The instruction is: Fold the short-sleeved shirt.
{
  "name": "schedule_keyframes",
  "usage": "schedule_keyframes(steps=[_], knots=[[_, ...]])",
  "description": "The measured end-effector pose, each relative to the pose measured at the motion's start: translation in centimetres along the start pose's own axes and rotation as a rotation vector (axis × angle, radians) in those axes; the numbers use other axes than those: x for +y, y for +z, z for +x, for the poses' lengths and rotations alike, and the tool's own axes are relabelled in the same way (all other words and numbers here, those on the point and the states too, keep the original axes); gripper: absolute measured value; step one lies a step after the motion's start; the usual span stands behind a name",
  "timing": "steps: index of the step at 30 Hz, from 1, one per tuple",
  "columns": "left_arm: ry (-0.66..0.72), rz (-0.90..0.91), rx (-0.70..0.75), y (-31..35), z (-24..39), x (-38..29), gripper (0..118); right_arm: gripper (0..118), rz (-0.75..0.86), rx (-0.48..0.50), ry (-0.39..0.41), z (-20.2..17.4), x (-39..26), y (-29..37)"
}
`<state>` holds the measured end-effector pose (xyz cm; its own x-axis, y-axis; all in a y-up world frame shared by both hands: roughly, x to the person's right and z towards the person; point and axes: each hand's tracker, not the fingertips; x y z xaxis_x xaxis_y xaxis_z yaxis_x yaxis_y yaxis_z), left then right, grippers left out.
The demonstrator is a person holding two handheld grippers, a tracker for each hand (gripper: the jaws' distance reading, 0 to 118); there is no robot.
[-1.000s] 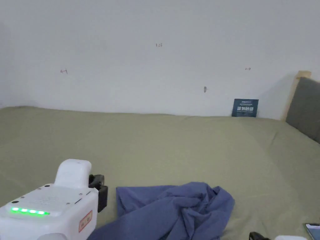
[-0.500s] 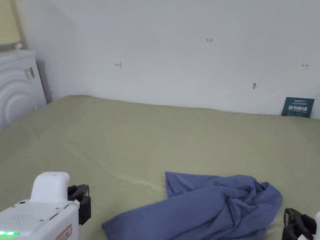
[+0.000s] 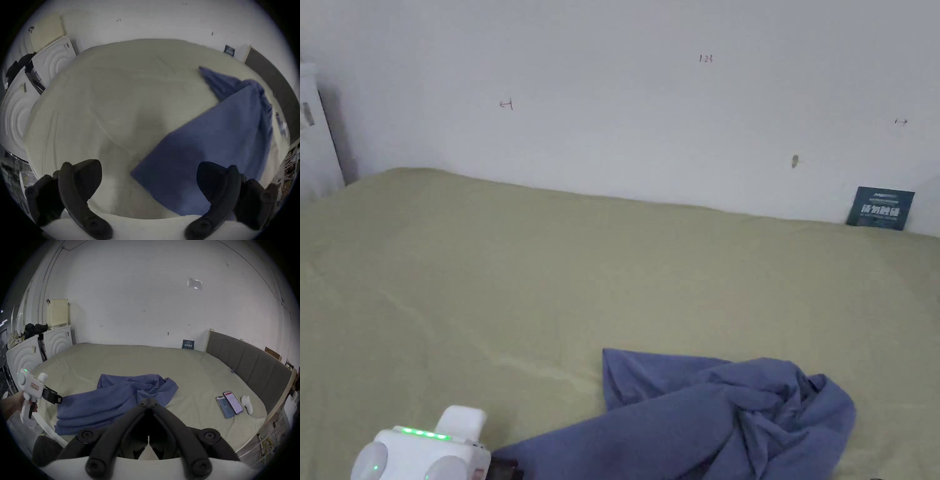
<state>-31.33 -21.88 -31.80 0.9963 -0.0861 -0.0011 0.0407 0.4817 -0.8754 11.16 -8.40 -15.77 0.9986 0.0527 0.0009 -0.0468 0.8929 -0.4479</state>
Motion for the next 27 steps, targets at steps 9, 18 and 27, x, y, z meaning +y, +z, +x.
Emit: schedule_keyframes(steps=[9,18,27], knots=[[0.024,0.074,-0.071,2.8,0.8,-1.0,1,0,-0.160,-0.055,0.053,5.6,0.8,-9.9],[0.078,0.035,-0.140,2.5,0.1,-0.8,1,3,-0.367,-0.033,-0.006,13.5,4.1,-28.5],[0.027,0.025,-0.108,2.3,1.2,-0.2,2,101,-0.543,-0.034,0.111,12.6,2.2,-35.5]])
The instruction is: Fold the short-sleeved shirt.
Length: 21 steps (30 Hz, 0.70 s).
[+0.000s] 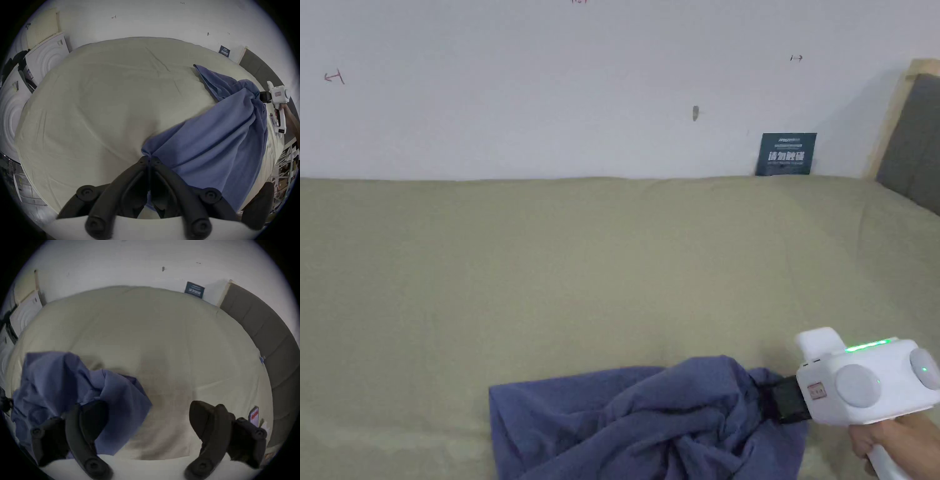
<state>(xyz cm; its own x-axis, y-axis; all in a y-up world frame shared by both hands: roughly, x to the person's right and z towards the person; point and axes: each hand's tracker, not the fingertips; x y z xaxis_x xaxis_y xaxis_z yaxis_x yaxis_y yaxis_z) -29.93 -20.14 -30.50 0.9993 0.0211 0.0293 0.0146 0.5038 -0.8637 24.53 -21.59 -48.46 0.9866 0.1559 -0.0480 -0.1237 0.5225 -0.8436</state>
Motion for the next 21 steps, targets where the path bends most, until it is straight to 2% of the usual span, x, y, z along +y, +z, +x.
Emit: schedule_keyframes(steps=[1,2,3,4,6,8,15,18,21], knots=[[0.005,-0.001,-0.003,-0.3,-0.7,0.0,2,91,-0.008,0.009,0.002,0.0,0.1,0.1],[0.006,-0.001,-0.003,-0.3,-0.8,0.1,2,69,-0.006,0.033,-0.018,0.0,0.1,0.6],[0.006,-0.004,-0.004,-0.1,-0.8,0.2,2,24,-0.008,0.095,-0.055,0.0,0.2,1.1],[0.010,-0.007,-0.004,0.1,-0.8,0.4,2,6,0.008,0.126,-0.068,-0.2,0.1,2.1],[0.015,-0.007,-0.010,1.2,-1.0,1.0,2,6,0.058,0.061,-0.029,-0.6,-0.2,5.0],[0.028,0.031,-0.017,3.1,-1.3,1.6,2,6,0.116,0.052,-0.015,-0.6,-0.4,8.3],[0.060,0.313,0.056,15.1,-3.8,6.8,2,6,0.356,0.039,-0.042,2.4,0.1,23.6],[0.041,0.412,0.128,19.9,-4.3,9.1,2,6,0.468,0.000,-0.031,3.0,-0.1,29.7],[0.062,0.480,0.149,24.3,-5.0,11.1,2,6,0.521,0.016,-0.074,4.3,-0.4,34.3]])
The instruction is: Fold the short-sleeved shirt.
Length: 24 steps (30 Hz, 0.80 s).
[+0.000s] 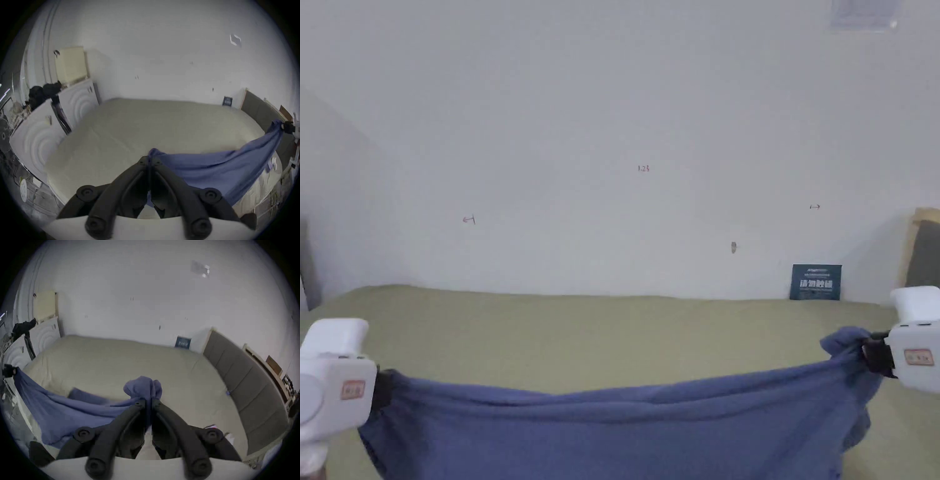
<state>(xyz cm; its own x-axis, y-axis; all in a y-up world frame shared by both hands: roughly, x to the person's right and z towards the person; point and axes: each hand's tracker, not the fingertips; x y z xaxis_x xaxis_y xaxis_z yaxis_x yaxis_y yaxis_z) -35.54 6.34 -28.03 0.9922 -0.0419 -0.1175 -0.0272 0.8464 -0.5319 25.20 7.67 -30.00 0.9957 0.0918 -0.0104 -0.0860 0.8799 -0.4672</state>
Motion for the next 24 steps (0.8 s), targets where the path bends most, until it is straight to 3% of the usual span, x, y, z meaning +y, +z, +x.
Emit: schedule_keyframes(steps=[9,15,24], knots=[[0.039,0.107,0.033,3.2,1.2,9.2,1,6,0.104,-0.063,-0.048,1.2,5.9,6.3],[0.018,0.144,0.086,1.3,3.6,13.5,1,6,0.127,-0.096,-0.098,2.2,9.4,4.3],[0.080,0.173,0.108,-4.3,5.7,18.7,1,6,0.134,-0.174,-0.065,2.2,14.3,-2.7]])
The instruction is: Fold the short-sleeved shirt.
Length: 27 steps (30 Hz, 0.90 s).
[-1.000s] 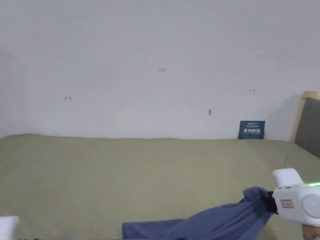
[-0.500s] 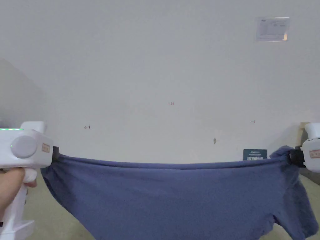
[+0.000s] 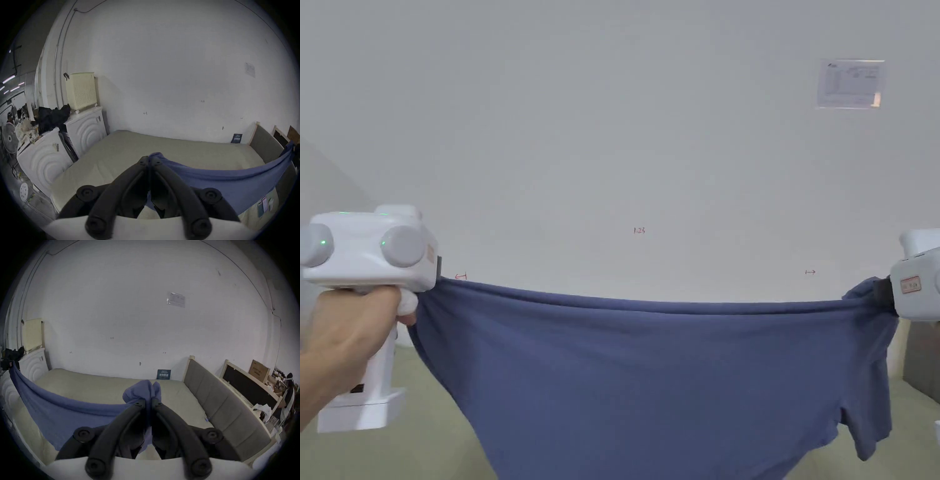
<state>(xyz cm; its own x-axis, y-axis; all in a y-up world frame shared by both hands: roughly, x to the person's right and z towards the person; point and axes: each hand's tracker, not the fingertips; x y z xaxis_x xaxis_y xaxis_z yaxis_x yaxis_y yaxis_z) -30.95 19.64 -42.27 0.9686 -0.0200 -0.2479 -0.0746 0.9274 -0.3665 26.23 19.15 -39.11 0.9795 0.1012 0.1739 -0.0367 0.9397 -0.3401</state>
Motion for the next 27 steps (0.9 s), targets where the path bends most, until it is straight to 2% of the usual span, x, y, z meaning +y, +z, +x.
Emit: schedule_keyframes(steps=[2,8,12,14,18,20,22,27], knots=[[-0.023,0.005,0.011,-1.4,0.8,0.3,1,6,-0.004,0.001,-0.021,-0.3,0.1,-1.9],[-0.037,-0.014,0.027,-6.8,1.9,-0.1,1,6,-0.016,-0.010,-0.016,-1.6,-0.2,-7.5],[-0.105,-0.019,0.056,-10.2,2.7,-2.0,1,6,-0.027,-0.043,0.034,-3.3,-2.0,-10.7],[-0.118,-0.042,0.073,-11.7,3.0,-3.7,1,6,-0.028,-0.035,0.019,-3.9,-3.5,-11.8],[-0.101,-0.127,0.032,-13.5,2.4,-8.8,1,6,-0.086,-0.041,0.054,-4.4,-9.0,-13.3],[-0.098,-0.173,0.013,-13.4,1.9,-11.8,1,6,-0.135,-0.014,0.021,-3.8,-12.4,-12.8],[-0.149,-0.215,0.001,-12.8,1.6,-15.2,1,6,-0.198,-0.005,0.032,-3.5,-15.8,-12.0],[-0.169,-0.317,-0.050,-8.4,-0.6,-24.0,1,6,-0.316,0.029,0.081,-2.2,-24.9,-7.7]])
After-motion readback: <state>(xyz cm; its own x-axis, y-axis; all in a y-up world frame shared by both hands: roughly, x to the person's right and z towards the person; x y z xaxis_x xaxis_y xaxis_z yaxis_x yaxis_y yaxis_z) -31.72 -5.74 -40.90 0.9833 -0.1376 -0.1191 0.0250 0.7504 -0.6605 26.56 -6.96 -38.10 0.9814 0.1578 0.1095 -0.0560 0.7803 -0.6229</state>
